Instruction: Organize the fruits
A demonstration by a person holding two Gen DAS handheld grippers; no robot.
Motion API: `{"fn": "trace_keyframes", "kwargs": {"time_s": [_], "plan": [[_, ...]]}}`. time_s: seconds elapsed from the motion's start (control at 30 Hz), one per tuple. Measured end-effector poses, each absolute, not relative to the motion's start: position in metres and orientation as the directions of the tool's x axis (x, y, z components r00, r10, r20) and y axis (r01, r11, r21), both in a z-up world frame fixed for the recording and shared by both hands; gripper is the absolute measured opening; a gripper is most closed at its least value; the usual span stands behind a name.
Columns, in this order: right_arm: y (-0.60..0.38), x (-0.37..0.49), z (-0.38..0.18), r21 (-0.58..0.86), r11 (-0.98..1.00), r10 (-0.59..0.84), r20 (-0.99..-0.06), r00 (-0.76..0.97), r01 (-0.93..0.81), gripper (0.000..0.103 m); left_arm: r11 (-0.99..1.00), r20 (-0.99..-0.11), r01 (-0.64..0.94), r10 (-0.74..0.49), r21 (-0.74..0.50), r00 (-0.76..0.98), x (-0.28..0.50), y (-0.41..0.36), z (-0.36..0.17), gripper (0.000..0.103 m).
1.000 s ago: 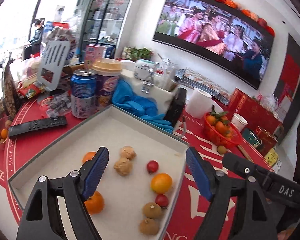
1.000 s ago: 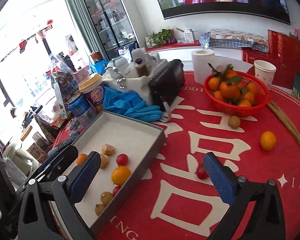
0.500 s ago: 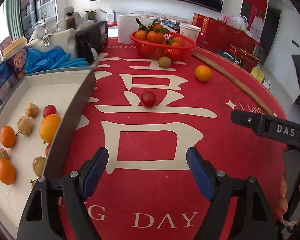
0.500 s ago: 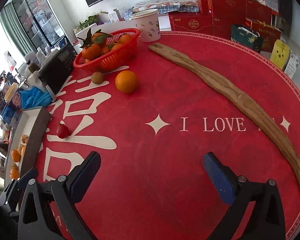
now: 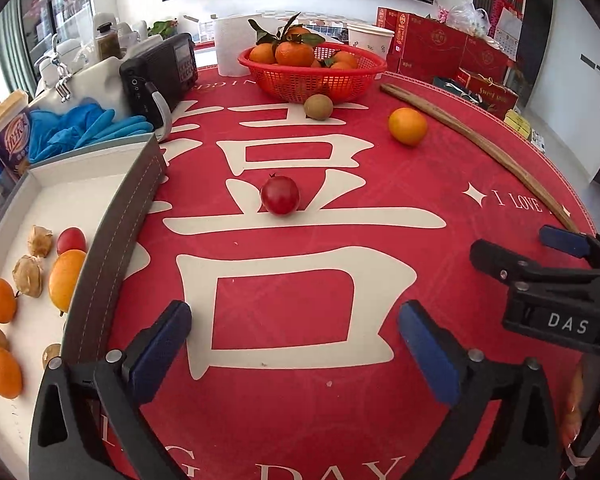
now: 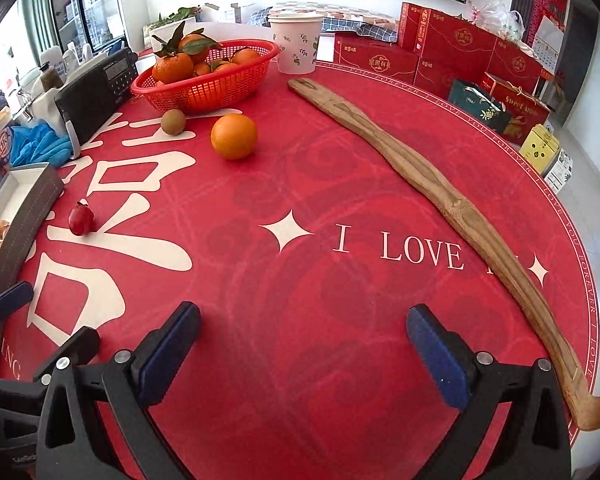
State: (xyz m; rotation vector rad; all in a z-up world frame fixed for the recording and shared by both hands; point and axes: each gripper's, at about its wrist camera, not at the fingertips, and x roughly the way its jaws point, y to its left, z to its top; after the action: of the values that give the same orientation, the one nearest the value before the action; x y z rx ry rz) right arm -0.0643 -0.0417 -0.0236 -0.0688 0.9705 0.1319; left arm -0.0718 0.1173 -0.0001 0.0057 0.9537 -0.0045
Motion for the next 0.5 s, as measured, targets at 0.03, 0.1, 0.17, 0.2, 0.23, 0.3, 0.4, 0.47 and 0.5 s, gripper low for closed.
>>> {"fn": "trace_keyframes", "kwargs": {"time_s": [0.03,0.1,0.17,0.2,0.23,0.3,0.4,0.47,0.5], "plan": [[-0.0396,-0.0642,-0.0237,0.000,0.990,0.080,-0.824,0.561,-0.141,0.103,1.000,-0.816,0.006,-0.001,0.003,0.578,-0.0720,0.1175,0.0000,0.103],[-0.0375,-0.0652,-0.0234,-0.001,0.990,0.079,-0.821,0.565,-0.140,0.103,1.000,-0.816,0.006,-0.001,0.003,0.579,-0.0719,0.1175,0.0001,0.103],[-0.0369,-0.0652,-0.0236,-0.001,0.990,0.078,-0.820,0.566,-0.138,0.103,1.000,-0.816,0.007,-0.002,0.003,0.579,-0.0717,0.1175,0.0000,0.103],[-0.0366,-0.0655,-0.0237,-0.001,0.991,0.078,-0.820,0.568,-0.136,0.103,1.000,-0.816,0.007,-0.002,0.003,0.579,-0.0719,0.1176,0.0000,0.103],[-0.0363,-0.0657,-0.0238,-0.001,0.991,0.077,-0.819,0.569,-0.135,0.103,1.000,-0.816,0.007,-0.002,0.003,0.578,-0.0717,0.1176,0.0000,0.103],[-0.0359,-0.0664,-0.0240,-0.001,0.991,0.077,-0.816,0.572,-0.134,0.103,1.000,-0.816,0.007,-0.002,0.003,0.579,-0.0723,0.1179,0.0001,0.103],[-0.0356,-0.0671,-0.0238,-0.001,0.991,0.076,-0.815,0.575,-0.133,0.103,1.000,-0.816,0.007,-0.002,0.002,0.579,-0.0723,0.1181,0.0001,0.103],[-0.0355,-0.0671,-0.0238,-0.001,0.991,0.076,-0.815,0.575,-0.133,0.103,1.000,-0.816,0.007,-0.002,0.002,0.579,-0.0717,0.1179,0.0000,0.103],[-0.0353,-0.0672,-0.0238,-0.001,0.991,0.076,-0.815,0.575,-0.133,0.103,1.000,-0.816,0.007,-0.002,0.002,0.578,-0.0723,0.1180,0.0001,0.103]]}}
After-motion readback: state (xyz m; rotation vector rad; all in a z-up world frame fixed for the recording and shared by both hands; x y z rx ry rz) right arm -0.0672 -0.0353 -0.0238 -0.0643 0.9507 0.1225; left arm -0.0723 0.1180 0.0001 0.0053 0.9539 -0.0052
